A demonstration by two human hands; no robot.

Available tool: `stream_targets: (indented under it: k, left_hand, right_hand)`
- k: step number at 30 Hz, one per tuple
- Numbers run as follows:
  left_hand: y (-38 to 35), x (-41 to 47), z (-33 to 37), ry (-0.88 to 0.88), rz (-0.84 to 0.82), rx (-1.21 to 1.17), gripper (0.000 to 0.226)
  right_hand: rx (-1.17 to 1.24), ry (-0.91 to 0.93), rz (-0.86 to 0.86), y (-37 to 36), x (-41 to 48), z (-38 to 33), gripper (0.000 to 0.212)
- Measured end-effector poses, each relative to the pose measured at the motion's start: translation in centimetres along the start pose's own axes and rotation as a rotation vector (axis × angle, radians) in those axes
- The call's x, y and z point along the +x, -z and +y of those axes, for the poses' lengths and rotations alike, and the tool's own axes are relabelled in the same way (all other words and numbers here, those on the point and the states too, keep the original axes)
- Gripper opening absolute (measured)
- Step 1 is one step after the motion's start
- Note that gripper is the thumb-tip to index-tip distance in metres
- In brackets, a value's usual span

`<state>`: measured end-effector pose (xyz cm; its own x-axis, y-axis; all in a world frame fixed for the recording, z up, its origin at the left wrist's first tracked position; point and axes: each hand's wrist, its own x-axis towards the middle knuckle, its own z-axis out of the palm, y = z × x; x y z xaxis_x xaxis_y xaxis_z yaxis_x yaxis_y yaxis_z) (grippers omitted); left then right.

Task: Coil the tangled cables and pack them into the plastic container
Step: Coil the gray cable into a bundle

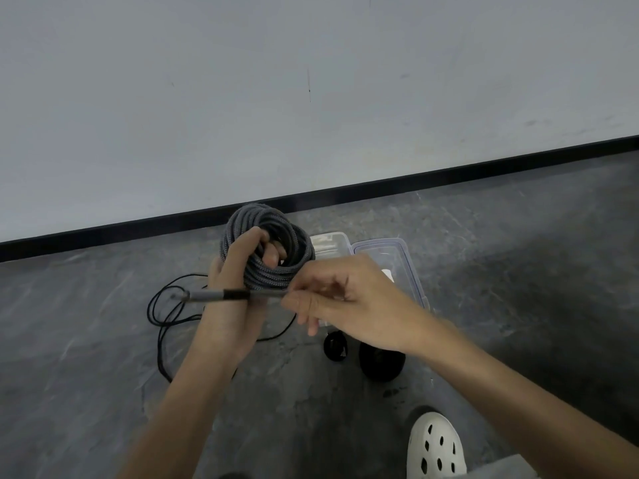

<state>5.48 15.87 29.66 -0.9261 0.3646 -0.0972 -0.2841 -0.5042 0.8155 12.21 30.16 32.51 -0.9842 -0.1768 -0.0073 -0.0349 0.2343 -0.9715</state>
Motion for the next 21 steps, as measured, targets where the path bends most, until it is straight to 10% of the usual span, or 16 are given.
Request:
stream_targets:
  k: [21]
  left_hand:
    - [0.19, -0.2, 0.94, -0.109, 0.084, -0.09, 0.028]
  right_hand:
    - [0.365, -0.187, 0.033, -0.61, 0.6, -0.65, 0.036]
